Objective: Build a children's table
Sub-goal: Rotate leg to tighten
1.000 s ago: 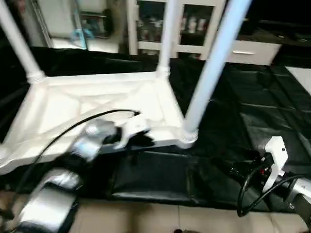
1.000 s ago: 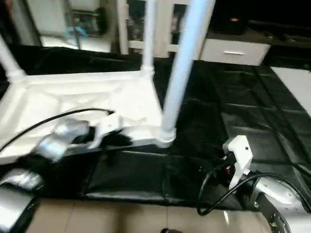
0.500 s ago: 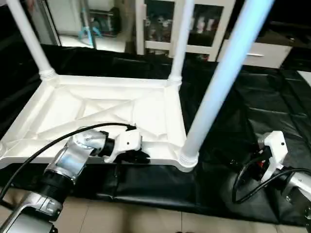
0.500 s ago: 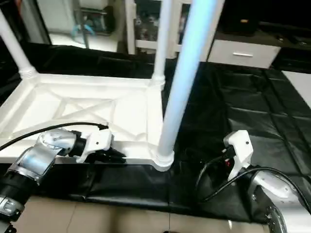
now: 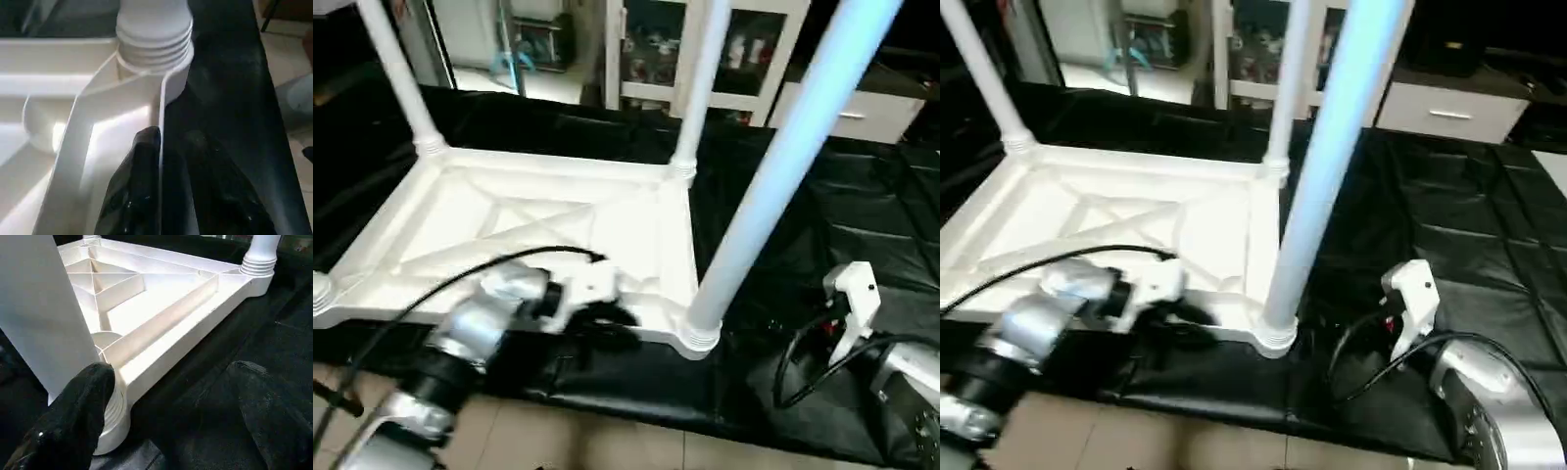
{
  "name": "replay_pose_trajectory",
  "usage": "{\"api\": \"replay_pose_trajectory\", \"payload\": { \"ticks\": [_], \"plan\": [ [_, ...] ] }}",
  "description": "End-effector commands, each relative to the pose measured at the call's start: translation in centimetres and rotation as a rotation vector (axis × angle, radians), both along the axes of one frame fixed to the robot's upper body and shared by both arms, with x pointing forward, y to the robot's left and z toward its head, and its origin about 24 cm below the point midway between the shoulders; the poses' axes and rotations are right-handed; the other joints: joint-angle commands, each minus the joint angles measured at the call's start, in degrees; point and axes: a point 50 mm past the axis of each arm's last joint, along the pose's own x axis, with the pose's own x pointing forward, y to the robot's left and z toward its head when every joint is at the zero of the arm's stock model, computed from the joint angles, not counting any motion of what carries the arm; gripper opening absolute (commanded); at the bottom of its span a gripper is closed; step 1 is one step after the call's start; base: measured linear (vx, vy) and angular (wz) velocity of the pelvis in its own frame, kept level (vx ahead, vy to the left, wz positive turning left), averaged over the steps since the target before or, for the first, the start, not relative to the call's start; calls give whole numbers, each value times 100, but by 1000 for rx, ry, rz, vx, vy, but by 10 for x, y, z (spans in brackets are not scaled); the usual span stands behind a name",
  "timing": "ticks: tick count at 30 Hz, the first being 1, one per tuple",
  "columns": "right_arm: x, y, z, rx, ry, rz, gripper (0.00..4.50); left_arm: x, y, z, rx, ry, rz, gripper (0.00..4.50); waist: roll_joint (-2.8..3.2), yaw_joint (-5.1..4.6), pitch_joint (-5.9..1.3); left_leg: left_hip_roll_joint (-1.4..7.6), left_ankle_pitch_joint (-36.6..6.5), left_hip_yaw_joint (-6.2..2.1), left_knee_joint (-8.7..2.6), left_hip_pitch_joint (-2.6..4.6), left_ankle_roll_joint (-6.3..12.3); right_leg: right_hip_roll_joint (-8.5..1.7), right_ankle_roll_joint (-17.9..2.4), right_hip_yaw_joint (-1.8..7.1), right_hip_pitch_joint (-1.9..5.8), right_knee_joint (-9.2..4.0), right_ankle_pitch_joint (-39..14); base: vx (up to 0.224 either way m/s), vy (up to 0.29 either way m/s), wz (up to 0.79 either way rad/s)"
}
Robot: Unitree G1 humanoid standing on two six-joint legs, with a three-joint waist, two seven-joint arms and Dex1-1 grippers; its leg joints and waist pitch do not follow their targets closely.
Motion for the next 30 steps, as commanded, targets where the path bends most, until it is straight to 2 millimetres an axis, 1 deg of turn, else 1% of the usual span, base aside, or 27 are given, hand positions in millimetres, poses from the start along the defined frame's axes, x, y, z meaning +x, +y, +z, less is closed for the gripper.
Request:
{"api": "replay_pose_trajectory", "payload": {
  "ticks": [1,3,4,5,6,8,9,12,13,15,17,18,20,21,23,26,27,29,30],
  "plan": [
    [2,0,3,-8,-21,3,407,3,-7,4,-18,-17,-5,104,-24,-2,-294,232,-1655,-70,-457,15,206,-241,-1040,259,251,-356,-1991,0,0,0],
    [1,1,3,-8,-21,8,407,6,-12,5,-30,-35,8,139,-19,-4,-300,230,-1647,-79,-455,3,206,-247,-1024,259,264,-349,-1986,0,0,0],
    [1,1,3,-8,-21,9,407,7,-13,5,-26,-41,11,139,-23,-11,-302,223,-1639,-74,-447,4,226,-239,-1019,258,258,-355,-1952,0,0,0],
    [1,1,3,-9,-21,10,407,7,-13,4,-20,-37,8,142,-30,-13,-306,222,-1617,-79,-449,-5,234,-239,-1014,255,272,-346,-1934,0,0,0],
    [0,2,3,-8,-19,17,407,7,-12,4,-11,-49,2,151,-12,-22,-307,224,-1576,-83,-452,-13,247,-239,-1013,255,278,-349,-1899,0,0,0],
    [-1,2,3,-6,-17,22,407,7,-12,4,-9,-58,-1,178,-16,-29,-312,222,-1576,-81,-445,-8,268,-237,-1012,253,276,-350,-1905,0,0,0],
    [-3,1,3,-16,-13,32,407,6,-9,2,21,-51,-21,178,-2,-23,-316,226,-1521,-81,-443,-3,283,-236,-1037,254,277,-340,-1830,0,0,0],
    [-4,-3,3,-26,-10,27,407,3,-3,-2,63,-31,-41,178,8,-26,-316,231,-1524,-78,-446,7,281,-222,-1078,255,271,-324,-1728,0,0,0],
    [-4,-4,3,-26,-10,23,407,2,-2,-3,69,-21,-43,178,24,-27,-314,234,-1544,-80,-449,12,266,-221,-1107,254,269,-318,-1693,0,0,0],
    [-4,-4,3,-26,-10,21,407,0,0,-5,80,-5,-51,178,13,-30,-309,230,-1606,-75,-450,10,249,-226,-1122,255,270,-326,-1730,0,0,0],
    [-4,-4,3,-25,-9,22,407,-2,2,-6,91,18,-63,178,17,-26,-311,235,-1616,-79,-453,15,236,-230,-1124,257,271,-321,-1751,0,0,0],
    [-4,-4,3,-25,-7,24,407,-1,3,-7,93,8,-52,178,22,-24,-310,235,-1620,-79,-452,17,228,-233,-1137,258,269,-320,-1749,0,0,0],
    [-5,-3,3,-19,-3,32,407,1,2,-8,92,-16,-35,178,9,-27,-310,237,-1662,-77,-450,19,221,-231,-1145,256,268,-325,-1760,0,0,0],
    [-5,-2,3,-16,0,37,407,2,2,-8,92,-24,-30,178,16,-23,-308,234,-1680,-79,-448,18,224,-230,-1133,254,268,-327,-1782,0,0,0],
    [-8,0,2,-12,10,61,407,4,1,-9,84,-33,-14,178,5,-17,-311,231,-1647,-77,-443,15,246,-236,-1102,256,272,-337,-1793,0,0,0],
    [-16,3,1,0,58,141,407,7,-3,-10,71,-49,-1,178,3,0,-312,236,-1644,-78,-442,18,280,-234,-1106,258,279,-335,-1755,0,0,0],
    [-19,4,0,-4,72,168,407,7,-3,-10,70,-49,0,178,-2,1,-307,236,-1635,-83,-448,2,298,-230,-1093,254,294,-332,-1772,0,0,0],
    [-26,4,0,-21,98,217,407,8,-4,-11,68,-46,1,178,0,12,-300,248,-1688,-81,-445,14,307,-246,-1072,260,280,-348,-1866,0,0,0],
    [-26,3,0,-24,99,219,407,8,-4,-11,69,-44,-1,178,-6,15,-300,241,-1718,-85,-446,8,297,-244,-1032,254,288,-357,-1971,0,0,0]
  ]
}}
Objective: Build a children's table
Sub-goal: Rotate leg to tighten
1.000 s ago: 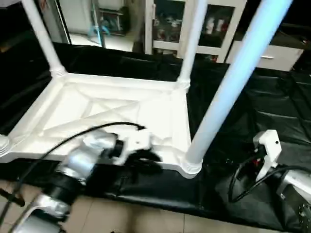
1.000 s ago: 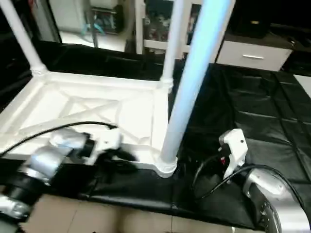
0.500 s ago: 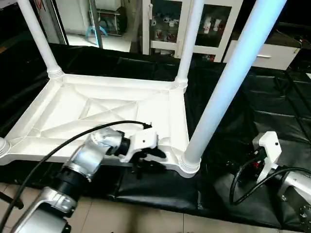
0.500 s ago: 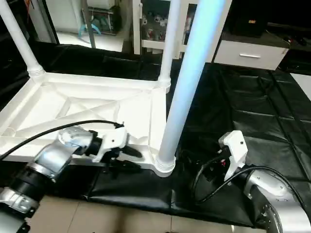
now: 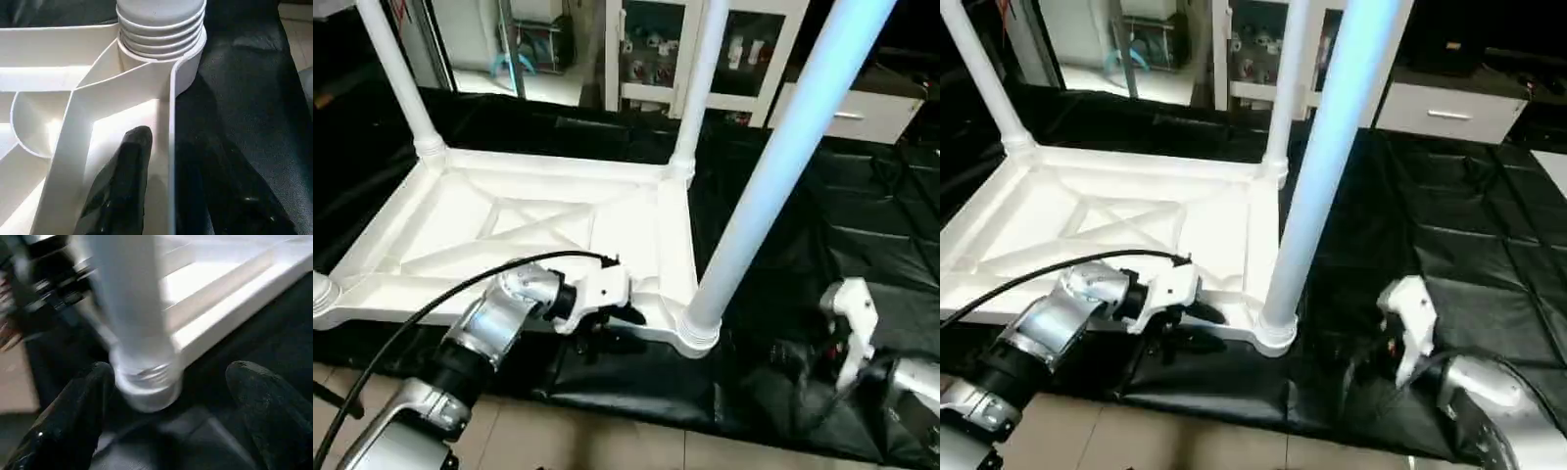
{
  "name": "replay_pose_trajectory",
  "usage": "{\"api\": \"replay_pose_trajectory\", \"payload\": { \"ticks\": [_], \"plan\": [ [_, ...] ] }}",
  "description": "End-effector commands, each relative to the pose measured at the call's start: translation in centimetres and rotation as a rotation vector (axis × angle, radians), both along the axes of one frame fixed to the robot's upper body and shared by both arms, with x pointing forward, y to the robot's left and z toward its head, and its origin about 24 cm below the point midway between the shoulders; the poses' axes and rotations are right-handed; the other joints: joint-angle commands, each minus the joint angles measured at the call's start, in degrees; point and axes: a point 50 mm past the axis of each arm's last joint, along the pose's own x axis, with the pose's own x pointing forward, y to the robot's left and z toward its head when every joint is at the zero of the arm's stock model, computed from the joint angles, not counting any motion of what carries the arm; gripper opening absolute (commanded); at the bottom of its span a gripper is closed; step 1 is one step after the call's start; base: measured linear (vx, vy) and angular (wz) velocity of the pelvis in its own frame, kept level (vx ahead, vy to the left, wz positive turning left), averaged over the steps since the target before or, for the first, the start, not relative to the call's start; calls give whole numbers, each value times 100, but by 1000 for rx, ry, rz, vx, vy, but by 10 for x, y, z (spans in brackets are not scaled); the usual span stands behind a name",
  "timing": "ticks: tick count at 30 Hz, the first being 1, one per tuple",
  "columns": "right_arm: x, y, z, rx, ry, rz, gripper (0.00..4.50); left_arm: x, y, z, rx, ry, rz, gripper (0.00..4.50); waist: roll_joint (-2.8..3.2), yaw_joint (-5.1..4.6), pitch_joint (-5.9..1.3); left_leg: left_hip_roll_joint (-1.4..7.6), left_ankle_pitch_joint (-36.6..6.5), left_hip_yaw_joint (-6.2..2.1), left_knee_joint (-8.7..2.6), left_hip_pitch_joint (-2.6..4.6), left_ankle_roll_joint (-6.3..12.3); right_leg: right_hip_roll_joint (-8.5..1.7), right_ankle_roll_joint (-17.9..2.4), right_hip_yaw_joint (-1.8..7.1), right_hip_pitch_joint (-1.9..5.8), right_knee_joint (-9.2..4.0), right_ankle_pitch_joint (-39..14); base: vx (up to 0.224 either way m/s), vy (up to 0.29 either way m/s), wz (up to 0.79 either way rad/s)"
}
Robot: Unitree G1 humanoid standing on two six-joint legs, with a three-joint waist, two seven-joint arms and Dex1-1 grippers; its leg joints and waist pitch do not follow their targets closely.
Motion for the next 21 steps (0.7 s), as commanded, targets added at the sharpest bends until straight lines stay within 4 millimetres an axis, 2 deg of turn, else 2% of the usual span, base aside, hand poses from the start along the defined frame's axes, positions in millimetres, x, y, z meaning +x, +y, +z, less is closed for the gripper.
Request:
{"api": "replay_pose_trajectory", "payload": {
  "ticks": [1,2,4,6,13,14,15,17,18,21],
  "plan": [
    [-1,-1,3,-1,2,24,407,3,-1,2,9,-9,0,178,-6,6,-289,238,-1776,-86,-457,-1,281,-248,-1010,254,258,-380,-2082,0,0,0],
    [-1,-2,4,-4,-1,21,407,3,-1,2,12,-4,-3,178,-13,0,-288,235,-1815,-90,-458,-6,268,-248,-989,248,261,-385,-2154,0,0,0],
    [0,-4,5,-9,-6,16,407,2,1,0,21,6,-11,141,-15,-3,-286,230,-1896,-97,-458,7,228,-251,-925,244,246,-413,-2333,0,0,0],
    [1,-5,5,-12,-7,16,407,2,2,-1,27,10,-16,141,0,0,-289,234,-1882,-105,-462,5,219,-255,-908,243,248,-412,-2340,0,0,0],
    [2,-7,6,-17,-7,29,407,3,1,0,-9,35,0,70,-15,0,-302,238,-1761,-95,-451,-5,267,-244,-1029,246,256,-371,-2031,0,0,0],
    [3,-7,6,-17,-8,32,407,3,1,0,-15,38,2,70,-41,-1,-306,238,-1745,-92,-449,-8,280,-244,-1041,245,259,-366,-2009,0,0,0],
    [3,-7,6,-18,-8,34,407,3,1,1,-16,40,1,55,-19,10,-308,242,-1702,-94,-447,-4,294,-250,-1078,248,259,-355,-1946,0,0,0],
    [3,-7,6,-18,-7,38,407,3,2,1,-12,43,-1,50,-20,8,-305,241,-1682,-90,-446,-5,306,-246,-1097,247,260,-355,-1913,0,0,0],
    [3,-7,6,-19,-6,41,407,2,3,1,-11,43,-2,25,-17,13,-310,241,-1631,-90,-444,-5,309,-248,-1112,250,268,-343,-1849,0,0,0],
    [3,-7,5,-23,-2,57,407,2,5,1,-3,38,-5,8,-15,14,-314,242,-1585,-85,-439,-6,324,-245,-1152,250,274,-330,-1737,0,0,0]
  ]
}}
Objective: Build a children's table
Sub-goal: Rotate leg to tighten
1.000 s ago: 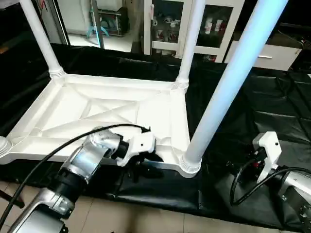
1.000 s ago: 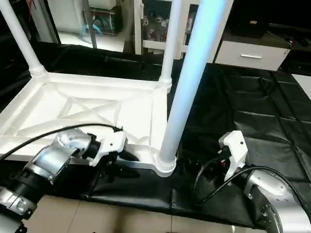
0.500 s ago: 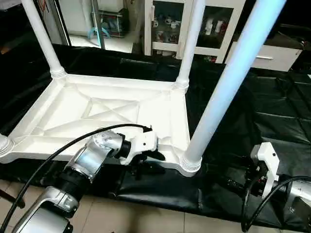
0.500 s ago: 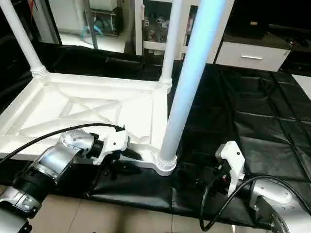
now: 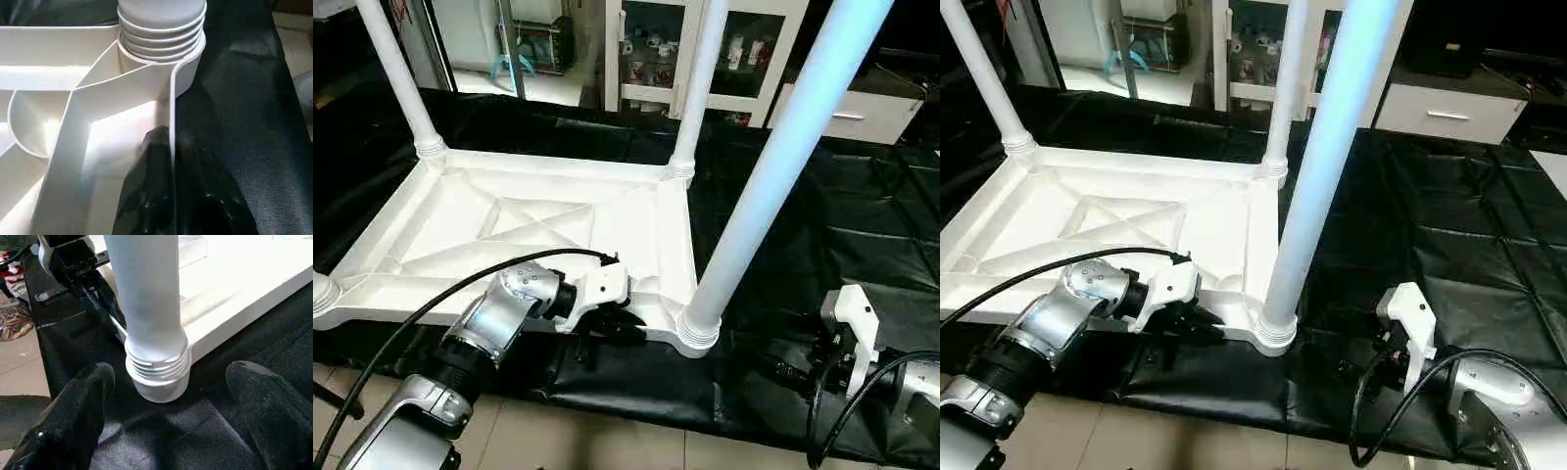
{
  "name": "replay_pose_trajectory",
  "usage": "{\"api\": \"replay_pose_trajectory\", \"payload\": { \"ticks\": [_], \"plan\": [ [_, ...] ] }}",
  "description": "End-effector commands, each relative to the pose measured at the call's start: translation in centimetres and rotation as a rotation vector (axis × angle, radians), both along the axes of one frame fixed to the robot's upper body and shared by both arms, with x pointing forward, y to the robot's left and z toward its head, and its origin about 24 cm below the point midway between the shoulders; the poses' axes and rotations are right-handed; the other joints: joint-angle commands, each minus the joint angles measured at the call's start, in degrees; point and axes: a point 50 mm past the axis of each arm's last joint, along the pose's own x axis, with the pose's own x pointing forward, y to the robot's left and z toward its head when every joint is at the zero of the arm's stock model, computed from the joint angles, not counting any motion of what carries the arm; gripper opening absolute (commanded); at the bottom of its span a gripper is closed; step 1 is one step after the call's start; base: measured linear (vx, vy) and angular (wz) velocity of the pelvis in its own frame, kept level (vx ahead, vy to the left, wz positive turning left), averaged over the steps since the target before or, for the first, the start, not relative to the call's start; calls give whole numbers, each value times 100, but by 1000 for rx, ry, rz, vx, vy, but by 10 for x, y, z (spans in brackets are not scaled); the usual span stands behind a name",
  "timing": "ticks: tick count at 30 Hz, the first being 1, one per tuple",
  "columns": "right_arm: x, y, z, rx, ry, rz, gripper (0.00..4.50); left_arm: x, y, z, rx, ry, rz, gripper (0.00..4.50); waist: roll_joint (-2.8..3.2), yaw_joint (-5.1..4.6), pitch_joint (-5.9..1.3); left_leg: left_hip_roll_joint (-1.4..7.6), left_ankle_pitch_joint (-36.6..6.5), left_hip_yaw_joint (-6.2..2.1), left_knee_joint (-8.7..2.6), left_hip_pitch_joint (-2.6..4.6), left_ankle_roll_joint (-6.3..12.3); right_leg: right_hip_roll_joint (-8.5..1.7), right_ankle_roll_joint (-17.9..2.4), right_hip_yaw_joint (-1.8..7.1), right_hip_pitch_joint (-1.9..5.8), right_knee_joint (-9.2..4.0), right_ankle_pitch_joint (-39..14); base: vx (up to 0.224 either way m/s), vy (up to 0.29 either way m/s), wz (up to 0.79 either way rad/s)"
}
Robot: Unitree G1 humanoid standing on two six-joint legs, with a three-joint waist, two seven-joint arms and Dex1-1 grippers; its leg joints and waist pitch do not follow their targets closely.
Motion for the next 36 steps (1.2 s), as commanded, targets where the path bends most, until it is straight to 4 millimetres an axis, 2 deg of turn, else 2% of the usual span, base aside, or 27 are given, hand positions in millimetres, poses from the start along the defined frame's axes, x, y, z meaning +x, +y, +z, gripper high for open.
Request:
{"api": "replay_pose_trajectory", "payload": {
  "ticks": [1,3,8,9,11,12,14,16,17,18,21,23,24,29,33,36],
  "plan": [
    [2,-3,2,-6,-5,16,407,1,3,1,18,-2,-10,8,-19,20,-311,238,-1594,-82,-437,-9,333,-246,-1149,250,277,-333,-1763,0,0,0],
    [2,-1,2,-11,-3,37,407,0,4,-1,36,0,-16,4,3,18,-303,239,-1658,-83,-440,-2,321,-248,-1140,248,267,-347,-1873,0,0,0],
    [11,1,3,-27,-39,25,407,-2,1,-6,50,-14,-14,4,-9,-14,-305,237,-1711,-102,-453,-17,269,-247,-1061,236,280,-355,-2016,0,0,0],
    [19,2,5,-23,-71,-25,407,-1,-4,-8,56,-37,7,4,-28,-12,-307,241,-1695,-84,-438,13,252,-248,-1084,249,246,-362,-2001,0,0,0],
    [28,4,7,-15,-98,-78,407,0,-11,-10,58,-69,27,4,-16,-20,-305,241,-1678,-85,-443,6,238,-249,-1127,246,249,-355,-1973,0,0,0],
    [30,5,6,-11,-96,-82,407,2,-15,-10,62,-93,47,4,-39,-6,-309,244,-1674,-83,-433,22,235,-244,-1111,242,244,-348,-1982,0,0,0],
    [32,7,5,-8,-89,-78,407,5,-19,-11,67,-120,71,4,-25,26,-312,245,-1681,-62,-418,68,243,-243,-1128,251,213,-362,-1957,0,0,0],
    [36,13,2,-15,-84,-49,407,11,-31,-8,50,-120,111,4,-49,45,-313,239,-1579,-65,-424,27,279,-242,-1122,254,250,-338,-1904,0,0,0],
    [37,14,2,-18,-85,-37,407,11,-34,-7,46,-117,114,4,-41,45,-321,238,-1552,-64,-421,21,277,-244,-1124,252,256,-334,-1878,0,0,0],
    [37,15,2,-21,-87,-24,407,12,-36,-7,43,-116,116,4,-67,47,-326,231,-1474,-73,-413,-9,287,-253,-1111,249,277,-325,-1810,0,0,0],
    [39,18,2,-26,-85,23,407,12,-43,-5,12,-103,89,4,-91,52,-330,227,-1416,-68,-402,-13,349,-265,-1079,253,284,-337,-1870,0,0,0],
    [43,18,3,-41,-92,39,407,11,-46,-4,12,-96,59,4,-104,52,-334,230,-1338,-64,-394,-13,399,-260,-1105,254,278,-326,-1793,0,0,0],
    [44,18,3,-43,-93,40,407,11,-46,-4,14,-95,57,4,-81,45,-332,222,-1334,-62,-393,-12,419,-254,-1127,249,271,-328,-1805,0,0,0],
    [57,16,2,-75,-114,30,407,10,-48,-6,33,-75,8,4,-73,37,-342,226,-1356,-58,-384,5,390,-255,-1158,247,264,-327,-1817,0,0,0],
    [64,16,-3,-95,-92,85,407,9,-50,-7,46,-74,-15,4,-100,46,-359,225,-1143,-53,-364,-15,490,-254,-1316,247,285,-267,-1465,0,0,0],
    [65,16,-7,-104,-70,122,407,10,-50,-7,47,-74,-17,4,-90,73,-368,236,-941,-40,-347,-6,608,-251,-1419,252,287,-237,-1159,0,0,0]
  ]
}}
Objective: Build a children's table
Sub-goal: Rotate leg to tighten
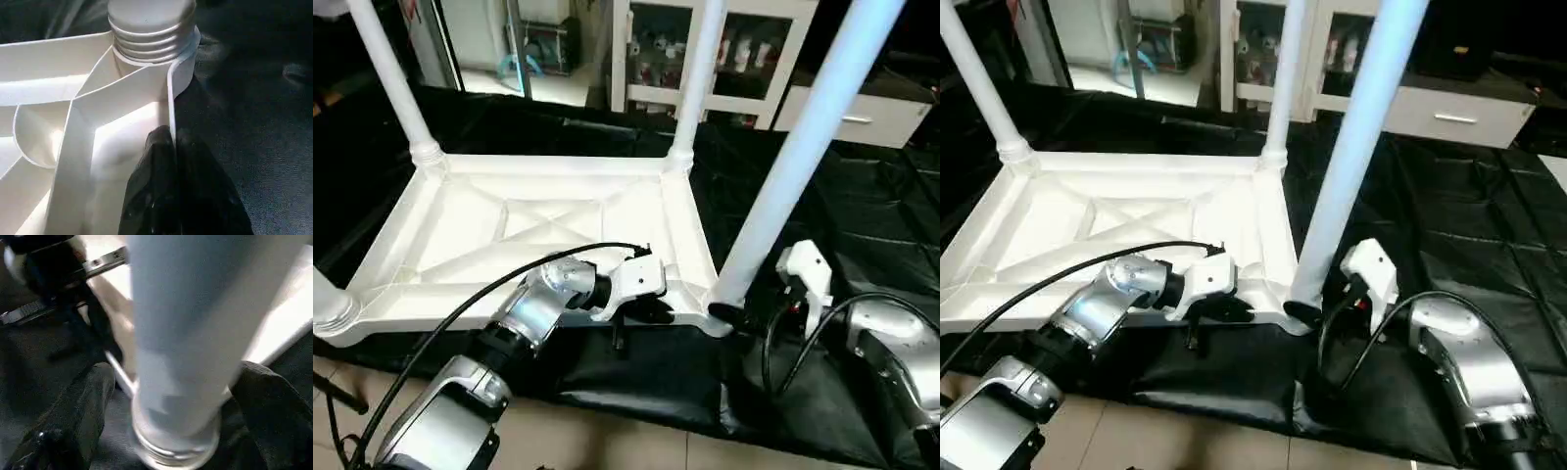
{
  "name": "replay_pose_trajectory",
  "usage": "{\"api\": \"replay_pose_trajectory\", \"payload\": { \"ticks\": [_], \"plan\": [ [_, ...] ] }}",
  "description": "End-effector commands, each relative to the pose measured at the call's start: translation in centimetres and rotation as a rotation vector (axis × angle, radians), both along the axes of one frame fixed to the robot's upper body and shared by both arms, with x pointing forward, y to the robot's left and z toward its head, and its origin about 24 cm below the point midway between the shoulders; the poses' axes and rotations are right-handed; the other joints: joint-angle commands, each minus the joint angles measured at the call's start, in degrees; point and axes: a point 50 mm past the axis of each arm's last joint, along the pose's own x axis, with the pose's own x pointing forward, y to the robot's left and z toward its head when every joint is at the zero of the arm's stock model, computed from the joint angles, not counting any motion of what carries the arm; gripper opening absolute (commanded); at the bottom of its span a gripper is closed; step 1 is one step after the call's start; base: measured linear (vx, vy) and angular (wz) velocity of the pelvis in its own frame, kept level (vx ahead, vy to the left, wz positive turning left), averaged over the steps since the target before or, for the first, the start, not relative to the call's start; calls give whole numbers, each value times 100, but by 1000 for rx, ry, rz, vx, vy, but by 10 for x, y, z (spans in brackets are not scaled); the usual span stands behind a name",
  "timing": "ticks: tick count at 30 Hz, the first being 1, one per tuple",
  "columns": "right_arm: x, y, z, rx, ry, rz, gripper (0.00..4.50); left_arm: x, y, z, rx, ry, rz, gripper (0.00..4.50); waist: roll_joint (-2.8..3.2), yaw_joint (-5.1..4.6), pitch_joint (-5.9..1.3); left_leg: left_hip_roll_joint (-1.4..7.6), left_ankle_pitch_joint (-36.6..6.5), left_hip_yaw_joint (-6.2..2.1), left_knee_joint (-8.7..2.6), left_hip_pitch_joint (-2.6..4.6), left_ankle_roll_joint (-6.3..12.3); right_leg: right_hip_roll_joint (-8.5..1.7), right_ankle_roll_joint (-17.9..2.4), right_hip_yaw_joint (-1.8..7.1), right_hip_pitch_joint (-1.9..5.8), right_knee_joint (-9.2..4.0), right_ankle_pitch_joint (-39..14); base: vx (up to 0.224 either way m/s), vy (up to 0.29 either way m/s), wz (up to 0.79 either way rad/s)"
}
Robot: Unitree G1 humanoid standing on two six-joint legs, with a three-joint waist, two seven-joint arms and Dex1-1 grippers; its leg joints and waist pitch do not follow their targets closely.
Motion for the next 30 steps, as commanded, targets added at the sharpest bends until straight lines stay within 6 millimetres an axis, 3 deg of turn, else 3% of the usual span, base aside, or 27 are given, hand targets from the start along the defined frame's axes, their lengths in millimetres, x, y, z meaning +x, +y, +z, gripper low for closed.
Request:
{"api": "replay_pose_trajectory", "payload": {
  "ticks": [1,11,12,16,25,30],
  "plan": [
    [1,-3,-1,-26,5,29,407,-4,-3,-6,40,16,-44,4,-84,1,-360,234,-967,-44,-373,17,621,-249,-1425,239,278,-255,-1197,0,0,0],
    [6,-5,-6,-46,28,69,407,-3,-2,-6,45,17,-50,4,-102,34,-331,226,-1271,-49,-385,15,469,-259,-1269,239,264,-304,-1765,0,0,0],
    [7,-5,-6,-43,27,70,377,-3,-2,-6,46,18,-50,0,-103,31,-338,226,-1249,-56,-384,8,461,-258,-1275,239,272,-288,-1722,0,0,0],
    [8,-4,-7,-42,33,82,363,-3,-1,-6,51,20,-53,0,-103,33,-342,229,-1207,-57,-384,9,481,-248,-1290,237,274,-276,-1615,0,0,0],
    [10,-5,-7,-23,34,90,281,-3,1,-7,58,24,-56,0,-94,31,-343,230,-1241,-57,-386,6,484,-250,-1341,235,281,-267,-1577,0,0,0],
    [9,-4,-9,-24,44,111,263,-4,3,-8,66,31,-58,0,-99,30,-341,232,-1256,-57,-389,6,481,-250,-1335,237,278,-273,-1595,0,0,0]
  ]
}}
